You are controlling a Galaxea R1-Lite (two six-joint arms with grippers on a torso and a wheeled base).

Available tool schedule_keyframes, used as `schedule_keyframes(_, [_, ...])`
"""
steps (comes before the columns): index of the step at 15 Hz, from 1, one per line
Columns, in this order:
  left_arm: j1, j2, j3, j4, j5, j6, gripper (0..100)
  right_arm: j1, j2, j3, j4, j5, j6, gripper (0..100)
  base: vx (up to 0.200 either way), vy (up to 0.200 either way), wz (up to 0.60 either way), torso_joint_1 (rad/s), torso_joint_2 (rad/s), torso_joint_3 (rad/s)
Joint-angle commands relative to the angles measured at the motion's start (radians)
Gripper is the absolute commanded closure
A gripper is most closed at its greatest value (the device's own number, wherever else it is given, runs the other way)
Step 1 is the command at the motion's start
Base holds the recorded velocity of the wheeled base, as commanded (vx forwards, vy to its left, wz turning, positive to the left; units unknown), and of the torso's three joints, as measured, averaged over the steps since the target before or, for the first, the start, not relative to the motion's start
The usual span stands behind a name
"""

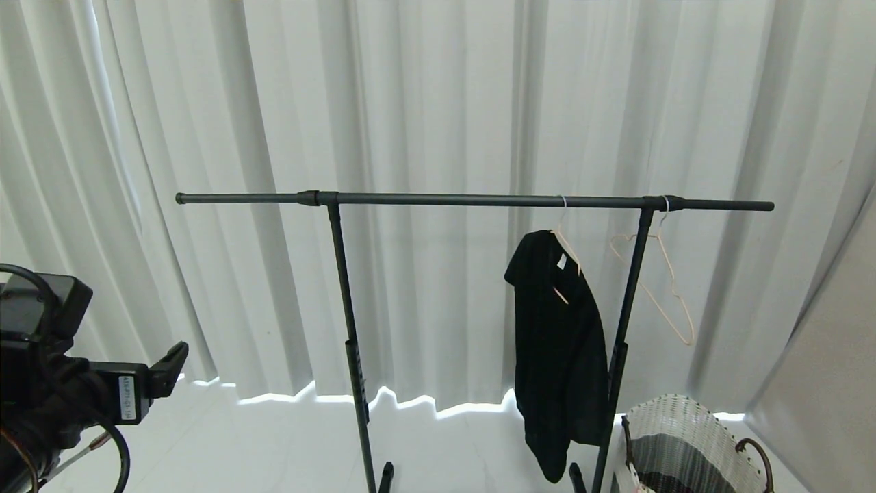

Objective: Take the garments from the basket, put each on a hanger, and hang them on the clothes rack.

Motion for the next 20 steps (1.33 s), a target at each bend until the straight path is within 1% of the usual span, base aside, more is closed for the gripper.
schedule_keyframes(1, [0.003,-0.015,0.022,-0.002,0.002,0.000,0,0.001,-0.004,0.003,-0.002,0.000,0.000,0,0.000,0.000,0.00,0.000,0.00,0.000])
schedule_keyframes(3, [0.010,-0.010,0.018,-0.002,0.004,-0.002,0,0.001,-0.001,0.003,-0.002,0.003,0.001,0,0.000,0.000,0.00,0.000,0.00,0.000])
schedule_keyframes(4, [0.036,-0.002,0.018,-0.002,0.008,0.000,0,0.000,-0.001,0.005,-0.002,0.003,0.001,0,0.000,0.000,0.00,0.000,0.00,0.000])
schedule_keyframes(6, [0.056,0.004,0.022,-0.002,0.007,-0.002,0,0.001,-0.001,0.008,-0.002,0.003,0.001,0,0.000,0.000,0.00,-0.055,0.12,0.062])
schedule_keyframes(12, [0.058,0.004,0.050,-0.002,0.007,-0.008,0,0.001,-0.001,0.015,-0.002,0.003,0.000,0,0.000,0.000,0.00,-0.214,0.49,0.264])
schedule_keyframes(16, [0.058,-0.009,0.114,-0.002,0.007,-0.008,0,0.001,-0.001,0.017,-0.002,0.003,0.000,0,0.000,0.000,0.00,-0.232,0.52,0.287])
schedule_keyframes(20, [0.056,-0.006,0.102,-0.002,0.007,-0.008,0,0.001,0.000,0.017,-0.002,0.003,0.000,0,0.000,0.000,0.00,-0.210,0.50,0.283])
